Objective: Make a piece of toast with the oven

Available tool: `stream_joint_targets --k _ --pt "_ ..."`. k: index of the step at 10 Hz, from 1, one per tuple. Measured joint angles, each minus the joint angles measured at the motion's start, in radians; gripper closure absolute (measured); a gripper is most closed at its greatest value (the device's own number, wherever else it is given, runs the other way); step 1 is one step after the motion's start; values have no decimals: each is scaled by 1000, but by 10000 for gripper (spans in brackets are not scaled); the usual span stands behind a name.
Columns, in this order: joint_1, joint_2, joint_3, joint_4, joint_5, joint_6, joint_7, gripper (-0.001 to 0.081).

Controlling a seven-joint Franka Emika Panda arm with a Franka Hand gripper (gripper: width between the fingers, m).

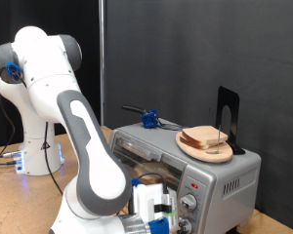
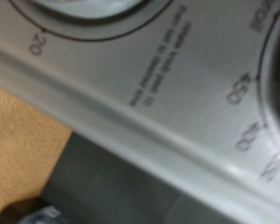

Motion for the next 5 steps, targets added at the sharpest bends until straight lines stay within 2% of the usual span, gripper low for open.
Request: stream_joint_targets --k 2,5 --pt "-2 12 0 16 -7 -20 -97 706" --pt "-3 20 0 25 -10 -29 -106 705"
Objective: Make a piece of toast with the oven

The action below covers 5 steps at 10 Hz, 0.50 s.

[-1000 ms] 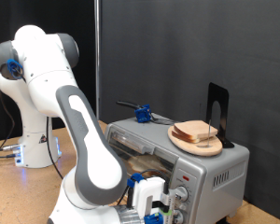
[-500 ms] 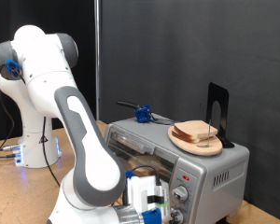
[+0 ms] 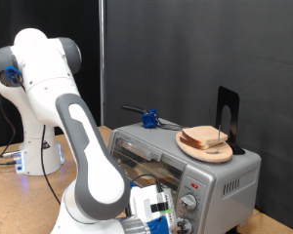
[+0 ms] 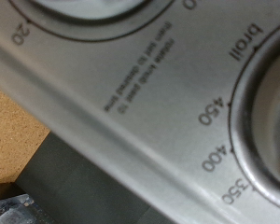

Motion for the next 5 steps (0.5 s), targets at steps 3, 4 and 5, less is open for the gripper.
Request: stream_joint_targets --k 3,4,5 --pt "0 1 0 1 -1 -1 1 705" --pt "-1 -1 0 7 1 -11 0 690" --pt "-2 -4 0 13 1 -20 1 518"
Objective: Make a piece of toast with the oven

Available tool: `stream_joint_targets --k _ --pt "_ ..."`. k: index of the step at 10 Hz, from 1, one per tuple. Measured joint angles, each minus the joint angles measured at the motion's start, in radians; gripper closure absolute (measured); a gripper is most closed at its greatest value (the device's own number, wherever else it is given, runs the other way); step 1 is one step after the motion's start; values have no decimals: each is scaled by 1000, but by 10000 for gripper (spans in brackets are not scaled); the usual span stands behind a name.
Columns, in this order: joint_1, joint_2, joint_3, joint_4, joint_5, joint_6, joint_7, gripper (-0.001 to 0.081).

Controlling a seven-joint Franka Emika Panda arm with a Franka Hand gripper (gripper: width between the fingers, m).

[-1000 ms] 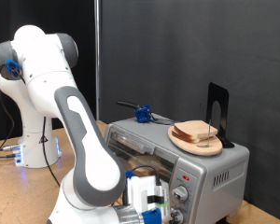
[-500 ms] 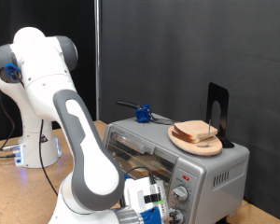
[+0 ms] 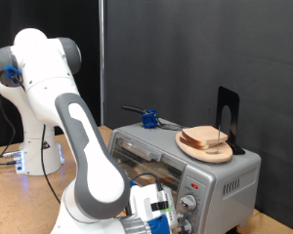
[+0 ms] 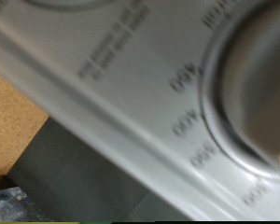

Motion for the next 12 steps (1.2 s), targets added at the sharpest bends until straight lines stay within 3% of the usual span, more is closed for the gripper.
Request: stream_joint_targets --k 1,2,3,4,5,9,12 --pt "-1 -1 0 1 2 -1 2 518" --pt "-2 -2 0 1 5 -1 10 333" --pt "-5 -7 -1 0 7 -1 31 199" --pt "-11 -15 -4 -7 8 -1 57 199" --pt "-23 -27 -5 -19 15 -3 88 47" --pt "-102 -135 -22 -120 15 -56 186 -1" --pt "-140 -227 -60 -200 -16 -80 271 -3"
